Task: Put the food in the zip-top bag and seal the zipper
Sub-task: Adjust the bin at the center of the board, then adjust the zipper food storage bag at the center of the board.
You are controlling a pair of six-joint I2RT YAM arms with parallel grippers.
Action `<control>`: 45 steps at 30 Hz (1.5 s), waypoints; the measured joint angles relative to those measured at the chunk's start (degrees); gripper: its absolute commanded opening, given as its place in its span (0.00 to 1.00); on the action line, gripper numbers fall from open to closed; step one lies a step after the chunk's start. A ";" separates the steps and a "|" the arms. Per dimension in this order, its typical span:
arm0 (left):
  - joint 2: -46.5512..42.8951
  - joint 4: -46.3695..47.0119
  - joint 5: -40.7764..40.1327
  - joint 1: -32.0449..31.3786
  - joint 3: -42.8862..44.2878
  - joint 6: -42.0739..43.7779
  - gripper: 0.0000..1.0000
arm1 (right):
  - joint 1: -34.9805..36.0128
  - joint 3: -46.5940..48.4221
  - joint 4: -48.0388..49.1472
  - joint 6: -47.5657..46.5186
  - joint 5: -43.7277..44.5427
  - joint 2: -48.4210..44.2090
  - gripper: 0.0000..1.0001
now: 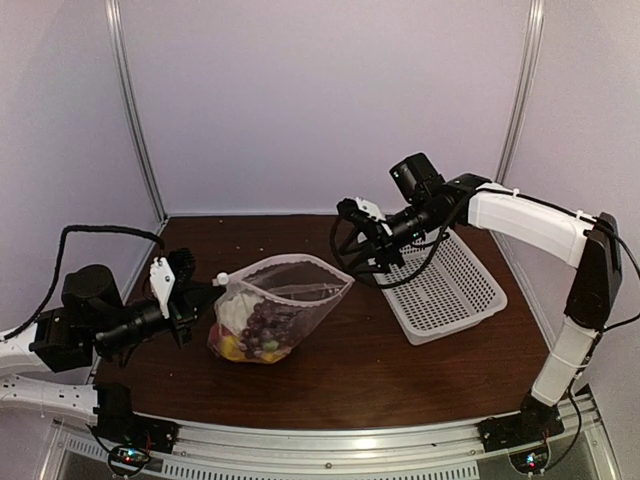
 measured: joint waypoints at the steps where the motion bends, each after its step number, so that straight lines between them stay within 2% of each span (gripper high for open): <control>1: -0.17 -0.07 -0.31 0.00 -0.15 -0.15 0.00 | 0.61 -0.04 -0.31 -0.31 -0.04 0.00 0.51; 8: -1.27 -0.24 -1.51 0.00 -0.39 -0.98 0.00 | 2.19 -3.19 -3.45 -3.26 3.61 -3.02 0.51; 11: -1.36 -0.15 -1.55 0.00 -0.81 -1.25 0.00 | 1.36 -6.43 -4.57 -4.59 6.12 -5.90 0.54; 15: -1.46 0.90 -1.49 0.00 -1.99 -1.55 0.00 | 0.76 -11.17 -4.09 -4.24 7.65 -10.05 0.60; 23: -0.79 1.51 -1.18 0.00 -2.80 -1.84 0.00 | 4.98 -11.89 -1.27 -2.84 9.53 -12.00 0.60; 30: -0.68 1.75 -1.22 0.00 -2.80 -1.81 0.00 | 7.32 -14.36 0.52 -1.70 10.91 -10.71 0.47; 40: 0.33 2.71 -1.31 0.00 -2.80 -1.77 0.00 | 7.56 -16.00 5.51 5.16 11.10 -11.13 0.32; 42: 0.76 3.17 -1.38 0.00 -2.80 -1.75 0.00 | 7.67 -16.00 5.86 5.92 10.99 -11.13 0.26; 45: 1.05 3.39 -1.57 0.00 -2.80 -1.75 0.00 | 7.74 -16.00 6.27 6.56 10.67 -11.10 0.09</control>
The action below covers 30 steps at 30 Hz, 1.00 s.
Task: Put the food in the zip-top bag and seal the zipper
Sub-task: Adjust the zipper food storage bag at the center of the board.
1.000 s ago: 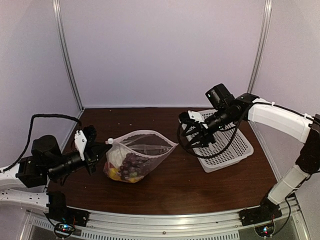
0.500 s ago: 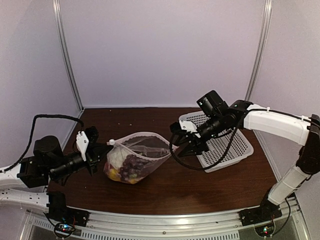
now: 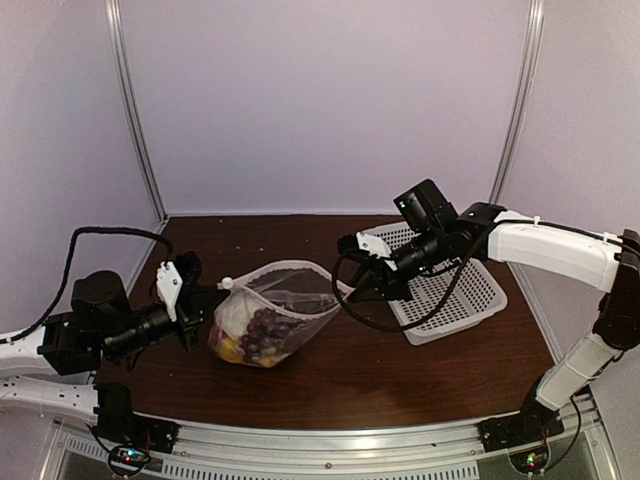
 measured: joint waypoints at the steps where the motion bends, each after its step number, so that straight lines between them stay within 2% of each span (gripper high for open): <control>1: 0.00 0.02 -0.09 0.00 0.00 0.00 0.00 | 0.00 0.04 0.02 0.48 -0.04 0.00 0.06; 3: -0.02 0.07 -0.26 0.00 0.00 0.00 0.00 | 0.00 0.26 -0.02 1.14 -0.13 0.09 0.00; 8: 0.37 -0.33 -1.36 0.00 0.74 -0.13 0.00 | 0.00 1.77 -1.29 1.22 0.98 -0.17 0.00; 13: 3.67 -4.39 -1.90 0.00 7.30 -0.68 0.00 | -1.57 3.93 -5.88 0.90 3.10 -3.91 0.00; 23: 15.72 -5.68 5.77 0.17 13.68 -1.51 0.00 | -3.63 9.40 -14.75 -0.44 5.51 -8.61 0.00; 29: 16.55 -1.75 9.03 3.76 12.83 -1.44 0.00 | -5.70 9.40 -18.69 -2.19 8.94 -9.60 0.00; 30: 16.55 0.15 9.79 4.74 11.98 -1.90 0.00 | -6.12 9.27 -19.21 -2.25 9.31 -9.77 0.08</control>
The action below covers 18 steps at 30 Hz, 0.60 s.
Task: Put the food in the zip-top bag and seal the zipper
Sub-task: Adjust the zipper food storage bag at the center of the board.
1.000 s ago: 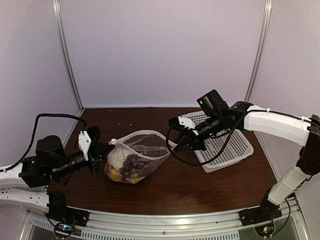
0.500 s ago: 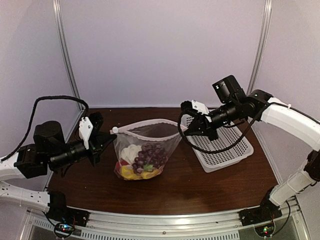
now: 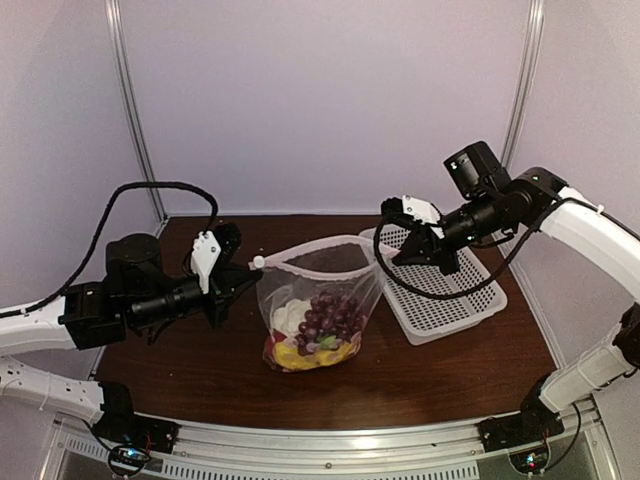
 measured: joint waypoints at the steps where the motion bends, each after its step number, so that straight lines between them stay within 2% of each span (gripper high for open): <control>1: 0.07 1.05 0.55 0.52 -0.59 -0.37 0.00 | -0.28 -0.02 -0.61 -0.04 0.28 -0.04 0.23; 3: 0.46 3.02 1.60 1.31 -1.68 -1.09 0.00 | -0.50 0.07 -1.53 -0.20 0.52 -0.04 0.39; 6: 1.79 5.42 3.63 1.55 -2.19 -1.75 0.00 | -0.39 2.95 -4.61 -0.24 0.17 0.74 0.51; 10: 3.54 7.52 5.68 1.55 -2.19 -2.08 0.00 | 1.97 12.98 -6.67 0.85 -0.96 4.24 0.58; 18: 4.07 7.69 6.34 1.57 -2.19 -4.59 0.00 | 13.44 23.28 -6.82 4.59 -1.75 12.94 0.58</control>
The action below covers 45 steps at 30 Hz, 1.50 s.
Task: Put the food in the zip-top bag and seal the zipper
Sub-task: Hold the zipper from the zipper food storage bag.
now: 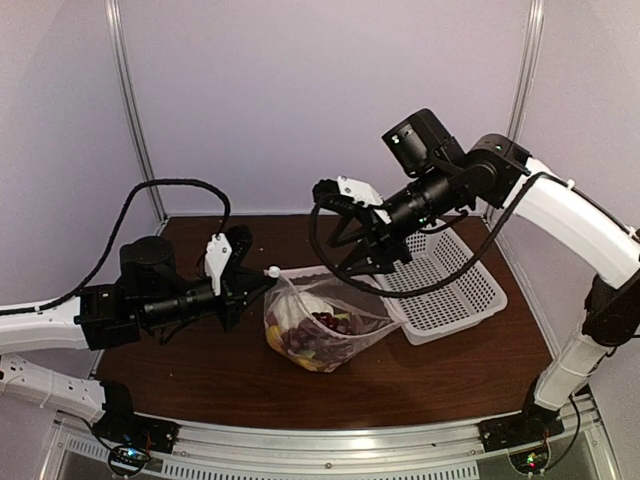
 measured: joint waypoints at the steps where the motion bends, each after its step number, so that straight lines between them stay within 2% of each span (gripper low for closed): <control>1: -0.02 0.00 0.02 0.00 0.00 -0.52 0.00 | 1.09 1.09 0.15 1.07 0.15 1.40 0.58; 8: -0.02 0.15 1.14 0.02 0.00 -3.56 0.00 | 5.51 8.74 4.02 9.38 1.14 9.73 0.55; 16: 1.14 1.16 2.29 0.00 0.02 -5.75 0.00 | 11.30 11.98 7.45 14.53 9.03 11.91 0.49; 27: 0.17 1.81 2.01 0.02 0.00 -6.86 0.00 | 13.07 11.85 7.87 15.56 16.28 11.91 0.43; 34: -0.11 2.58 1.99 0.02 -0.02 -6.91 0.00 | 13.25 11.85 7.80 15.45 17.59 12.83 0.32; 39: -0.46 2.58 1.99 0.00 -0.20 -6.95 0.00 | 13.31 11.82 7.78 15.21 17.66 12.90 0.19; 45: -0.92 2.56 1.77 0.00 -0.55 -7.08 0.00 | 13.44 11.21 7.74 15.04 17.75 12.90 0.20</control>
